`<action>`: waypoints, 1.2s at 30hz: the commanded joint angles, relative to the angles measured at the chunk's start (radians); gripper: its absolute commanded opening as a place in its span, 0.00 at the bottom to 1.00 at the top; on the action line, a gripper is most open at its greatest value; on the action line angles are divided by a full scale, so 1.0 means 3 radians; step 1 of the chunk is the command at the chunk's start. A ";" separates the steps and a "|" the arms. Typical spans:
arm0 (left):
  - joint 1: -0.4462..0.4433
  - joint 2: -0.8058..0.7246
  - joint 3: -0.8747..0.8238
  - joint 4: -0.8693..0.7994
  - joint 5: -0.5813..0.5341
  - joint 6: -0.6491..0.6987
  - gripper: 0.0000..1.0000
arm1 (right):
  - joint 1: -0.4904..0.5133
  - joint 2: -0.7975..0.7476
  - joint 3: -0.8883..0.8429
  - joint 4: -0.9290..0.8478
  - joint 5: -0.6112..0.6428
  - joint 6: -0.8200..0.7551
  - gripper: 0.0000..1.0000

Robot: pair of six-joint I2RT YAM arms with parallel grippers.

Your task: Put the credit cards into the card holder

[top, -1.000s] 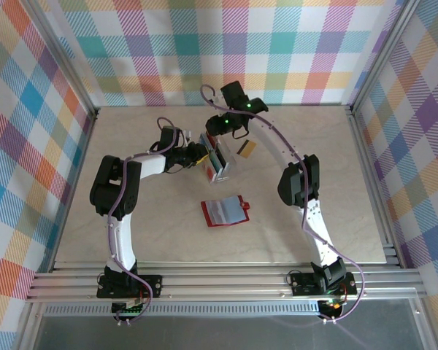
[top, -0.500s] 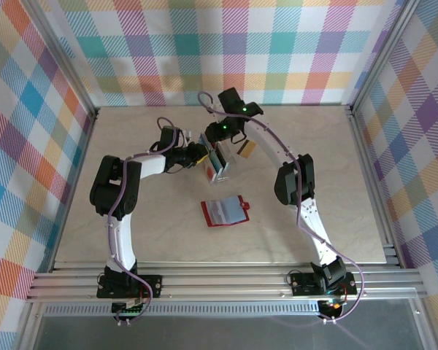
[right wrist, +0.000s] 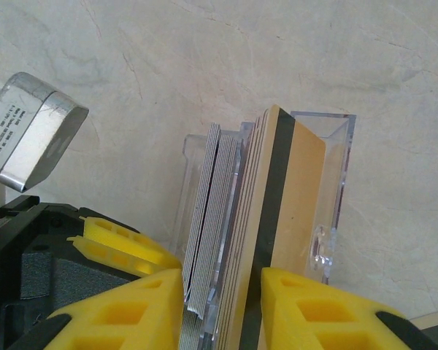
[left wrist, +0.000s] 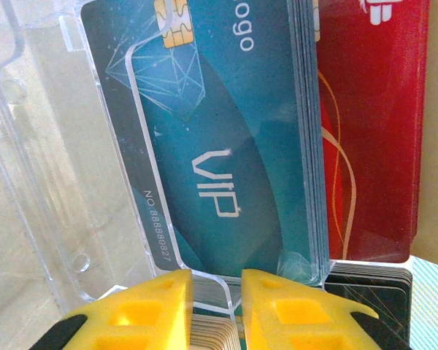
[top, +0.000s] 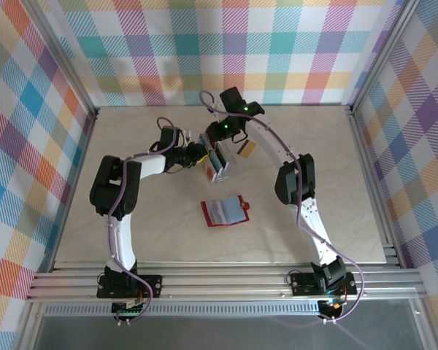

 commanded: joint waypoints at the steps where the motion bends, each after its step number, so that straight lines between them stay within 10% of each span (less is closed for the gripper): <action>1: 0.0038 0.0074 0.0076 -0.0084 -0.0023 0.0010 0.24 | 0.0061 -0.0096 -0.0014 -0.0023 -0.0220 -0.0017 0.31; 36: 0.0040 0.0120 0.0099 -0.0101 -0.0030 0.0011 0.24 | 0.0046 -0.0294 -0.0162 0.0055 -0.0247 0.0012 0.32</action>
